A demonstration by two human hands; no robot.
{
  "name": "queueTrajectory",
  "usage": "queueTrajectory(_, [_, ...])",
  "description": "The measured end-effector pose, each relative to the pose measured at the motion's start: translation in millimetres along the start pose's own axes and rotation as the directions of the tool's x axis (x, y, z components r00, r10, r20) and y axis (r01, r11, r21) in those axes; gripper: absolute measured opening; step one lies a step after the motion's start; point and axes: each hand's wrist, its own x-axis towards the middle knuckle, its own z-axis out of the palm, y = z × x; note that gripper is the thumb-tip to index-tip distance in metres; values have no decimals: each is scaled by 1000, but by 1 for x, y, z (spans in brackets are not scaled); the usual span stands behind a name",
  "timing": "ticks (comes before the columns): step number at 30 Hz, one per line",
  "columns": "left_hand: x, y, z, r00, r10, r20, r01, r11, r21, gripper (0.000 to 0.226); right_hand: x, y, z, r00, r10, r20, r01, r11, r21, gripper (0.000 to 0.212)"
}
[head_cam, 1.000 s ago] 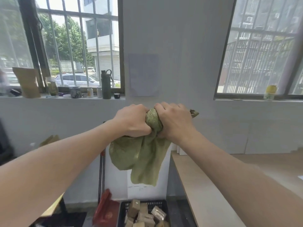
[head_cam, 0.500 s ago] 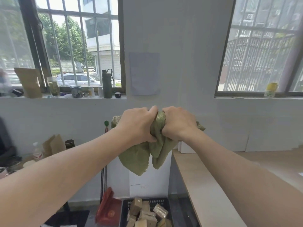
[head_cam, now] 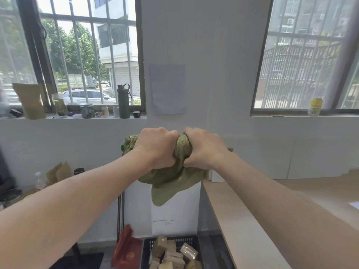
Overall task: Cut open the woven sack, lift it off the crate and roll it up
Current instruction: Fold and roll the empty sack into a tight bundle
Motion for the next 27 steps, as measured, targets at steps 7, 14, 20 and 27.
queueTrajectory(7, [12,-13,-3,986,-147,82,164,951,-263,21,-5,-8,10,961,-152,-232,59,929,-367,109])
queueTrajectory(14, [15,-14,-12,961,-23,276,207,721,-661,33,9,-3,17,834,-222,-505,-12,908,-419,45])
queueTrajectory(20, [8,-14,-8,938,35,344,222,702,-677,43,5,-8,15,885,-214,-413,27,910,-414,36])
queueTrajectory(27, [-1,-7,-13,985,26,171,28,951,-307,66,11,-6,-2,988,12,-154,-44,977,-207,31])
